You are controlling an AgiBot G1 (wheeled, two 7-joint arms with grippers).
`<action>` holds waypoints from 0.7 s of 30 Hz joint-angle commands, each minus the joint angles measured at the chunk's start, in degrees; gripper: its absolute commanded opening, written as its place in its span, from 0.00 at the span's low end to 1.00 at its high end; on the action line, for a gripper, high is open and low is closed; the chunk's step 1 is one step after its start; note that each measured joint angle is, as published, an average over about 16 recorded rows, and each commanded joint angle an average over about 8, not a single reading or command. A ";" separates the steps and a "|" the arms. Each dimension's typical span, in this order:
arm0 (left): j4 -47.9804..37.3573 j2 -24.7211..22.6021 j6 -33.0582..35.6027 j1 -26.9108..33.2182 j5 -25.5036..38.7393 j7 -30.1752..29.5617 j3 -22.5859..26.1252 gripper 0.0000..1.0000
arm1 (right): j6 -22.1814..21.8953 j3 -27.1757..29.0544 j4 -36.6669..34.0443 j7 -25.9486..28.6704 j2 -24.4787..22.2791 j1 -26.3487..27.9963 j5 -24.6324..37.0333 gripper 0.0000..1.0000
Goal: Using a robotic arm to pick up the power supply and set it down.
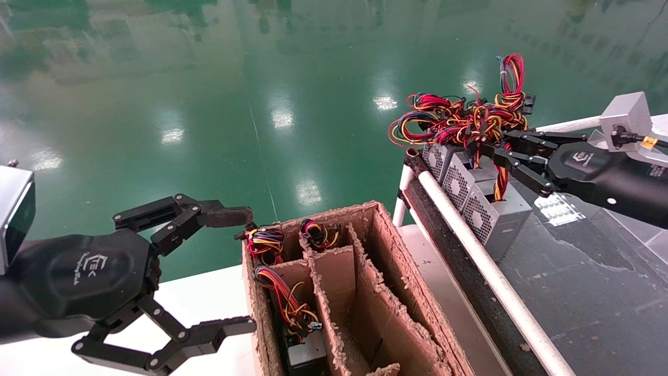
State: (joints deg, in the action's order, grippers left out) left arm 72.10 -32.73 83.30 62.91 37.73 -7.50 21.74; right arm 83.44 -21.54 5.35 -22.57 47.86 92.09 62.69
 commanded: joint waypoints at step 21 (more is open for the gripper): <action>0.00 0.00 0.00 0.00 0.00 0.00 0.01 1.00 | 4.16 1.11 -2.56 0.07 -1.09 2.73 -1.64 1.00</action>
State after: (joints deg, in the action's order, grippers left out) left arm 72.10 -32.73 83.29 62.91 37.72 -7.50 21.75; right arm 87.43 -20.39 3.07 -22.88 46.80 94.47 60.91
